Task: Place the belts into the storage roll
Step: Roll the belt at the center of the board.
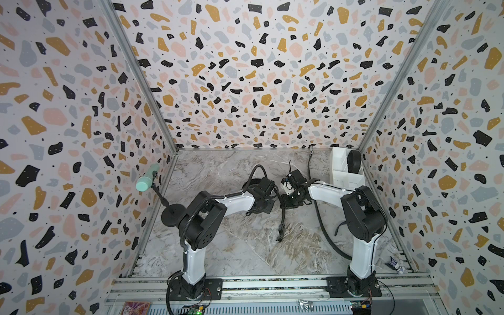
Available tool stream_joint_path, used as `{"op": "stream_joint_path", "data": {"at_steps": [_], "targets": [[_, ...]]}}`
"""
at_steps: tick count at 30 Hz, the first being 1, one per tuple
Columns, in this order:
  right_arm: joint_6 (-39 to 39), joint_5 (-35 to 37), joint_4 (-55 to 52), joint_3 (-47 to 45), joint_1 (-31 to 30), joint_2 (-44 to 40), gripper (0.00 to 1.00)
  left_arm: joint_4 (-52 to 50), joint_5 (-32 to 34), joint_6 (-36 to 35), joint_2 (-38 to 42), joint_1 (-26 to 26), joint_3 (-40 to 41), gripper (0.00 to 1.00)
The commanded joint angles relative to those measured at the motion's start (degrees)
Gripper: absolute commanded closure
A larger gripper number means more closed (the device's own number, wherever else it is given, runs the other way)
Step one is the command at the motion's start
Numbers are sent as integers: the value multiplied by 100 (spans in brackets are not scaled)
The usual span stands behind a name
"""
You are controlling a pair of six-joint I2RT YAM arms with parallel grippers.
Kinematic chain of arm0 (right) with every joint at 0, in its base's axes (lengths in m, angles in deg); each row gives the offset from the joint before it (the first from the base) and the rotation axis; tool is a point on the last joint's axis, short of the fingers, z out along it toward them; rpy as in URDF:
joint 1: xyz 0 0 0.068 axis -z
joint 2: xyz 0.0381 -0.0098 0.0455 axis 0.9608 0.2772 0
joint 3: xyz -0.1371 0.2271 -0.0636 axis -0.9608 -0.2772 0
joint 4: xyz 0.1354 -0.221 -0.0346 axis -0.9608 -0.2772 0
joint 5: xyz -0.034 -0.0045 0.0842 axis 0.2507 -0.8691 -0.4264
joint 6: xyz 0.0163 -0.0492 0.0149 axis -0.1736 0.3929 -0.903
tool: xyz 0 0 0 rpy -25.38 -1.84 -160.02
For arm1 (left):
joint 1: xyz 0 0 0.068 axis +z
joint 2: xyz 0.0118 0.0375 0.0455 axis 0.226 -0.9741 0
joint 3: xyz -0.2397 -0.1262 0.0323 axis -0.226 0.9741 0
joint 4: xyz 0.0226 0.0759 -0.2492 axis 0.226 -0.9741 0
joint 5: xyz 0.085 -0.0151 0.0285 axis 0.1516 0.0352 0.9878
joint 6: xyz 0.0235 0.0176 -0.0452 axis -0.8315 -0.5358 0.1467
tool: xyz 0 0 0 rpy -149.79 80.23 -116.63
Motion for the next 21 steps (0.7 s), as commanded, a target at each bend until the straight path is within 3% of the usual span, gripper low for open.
{"op": "stream_joint_path", "data": {"at_steps": [1,4,12,21], "targets": [[-306,-213,10,-431,-173,-457,84,418,152,-22,-255,-13,-372,100],[-636,-407,197,-829,-415,-690,92,504,73,27,-590,50,-741,100],[-1677,-717,976,-1521,-1157,-1131,95,620,-51,123,-1202,312,-1461,100],[-1986,-1384,1512,-1002,-1631,-544,95,782,-253,414,-1733,531,-2036,100]]}}
